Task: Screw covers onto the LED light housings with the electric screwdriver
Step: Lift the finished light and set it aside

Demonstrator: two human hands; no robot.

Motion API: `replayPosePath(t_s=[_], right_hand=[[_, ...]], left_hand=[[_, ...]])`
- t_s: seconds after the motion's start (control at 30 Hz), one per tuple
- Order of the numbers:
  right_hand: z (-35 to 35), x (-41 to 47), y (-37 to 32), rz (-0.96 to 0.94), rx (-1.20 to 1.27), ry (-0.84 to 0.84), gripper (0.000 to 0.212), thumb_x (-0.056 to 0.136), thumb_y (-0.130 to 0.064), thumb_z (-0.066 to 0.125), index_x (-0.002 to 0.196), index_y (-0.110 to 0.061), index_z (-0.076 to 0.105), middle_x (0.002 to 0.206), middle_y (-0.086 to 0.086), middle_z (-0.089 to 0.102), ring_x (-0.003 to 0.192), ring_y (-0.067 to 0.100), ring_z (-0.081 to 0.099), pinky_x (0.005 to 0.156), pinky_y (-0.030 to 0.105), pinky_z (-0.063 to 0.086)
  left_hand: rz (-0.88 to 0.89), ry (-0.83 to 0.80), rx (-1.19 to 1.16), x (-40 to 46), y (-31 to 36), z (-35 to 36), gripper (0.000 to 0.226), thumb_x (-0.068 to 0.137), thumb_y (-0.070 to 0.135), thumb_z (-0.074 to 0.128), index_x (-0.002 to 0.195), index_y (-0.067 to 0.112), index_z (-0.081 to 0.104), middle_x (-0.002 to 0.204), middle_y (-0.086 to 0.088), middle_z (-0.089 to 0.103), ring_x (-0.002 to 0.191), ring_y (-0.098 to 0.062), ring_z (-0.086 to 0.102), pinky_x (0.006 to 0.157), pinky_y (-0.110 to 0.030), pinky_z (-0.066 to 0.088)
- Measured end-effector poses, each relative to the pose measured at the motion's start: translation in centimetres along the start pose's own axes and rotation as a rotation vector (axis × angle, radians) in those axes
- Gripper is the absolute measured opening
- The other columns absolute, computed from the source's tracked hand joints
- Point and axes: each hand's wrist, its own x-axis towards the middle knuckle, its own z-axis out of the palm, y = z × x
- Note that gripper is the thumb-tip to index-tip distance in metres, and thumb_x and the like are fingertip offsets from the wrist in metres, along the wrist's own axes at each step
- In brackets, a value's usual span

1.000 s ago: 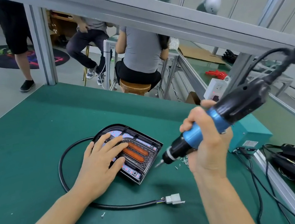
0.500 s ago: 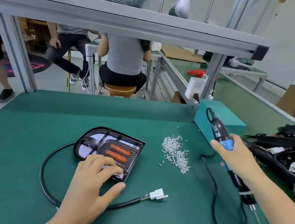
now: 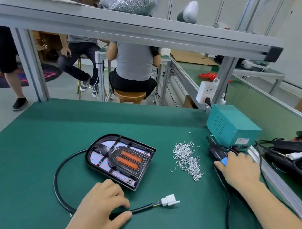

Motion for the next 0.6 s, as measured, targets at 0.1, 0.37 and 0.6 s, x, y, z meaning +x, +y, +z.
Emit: replayPosePath(t_s=[0.1,0.37,0.6], right_hand=[[-1.6,-0.3,-0.6,-0.018,-0.047,0.080,0.058,0.098,-0.059,0.036,0.135,-0.017,0.048,0.139,0.007,0.044,0.129,0.026,0.043,0.103,0.037,0.038],[-5.9,-3.3,-10.6,-0.572,0.912,-0.242,0.056,0.096,-0.056,0.045,0.143,-0.025,0.047,0.147,-0.002,0.045,0.133,0.015,0.042,0.108,0.031,0.031],[-5.5,-2.3,-15.0,-0.526,1.032,-0.526,0.048,0.094,-0.043,0.057,0.120,-0.004,0.062,0.118,0.010,0.065,0.102,0.023,0.060,0.092,0.033,0.046]], left_hand=[[0.009,-0.021,0.000,-0.1,-0.1,0.0,0.015,0.078,0.047,0.060,0.073,0.033,0.064,0.076,0.019,0.052,0.077,0.001,0.041,0.068,-0.016,0.032],[-0.119,0.071,-0.085,-0.1,0.4,-0.2,0.002,0.087,0.040,0.045,0.087,0.039,0.046,0.079,0.021,0.052,0.066,0.004,0.042,0.061,-0.012,0.038],[-0.774,0.539,-0.503,3.0,0.2,-0.4,0.024,0.092,0.017,0.058,0.083,0.040,0.055,0.072,0.003,0.063,0.072,-0.018,0.058,0.069,-0.022,0.040]])
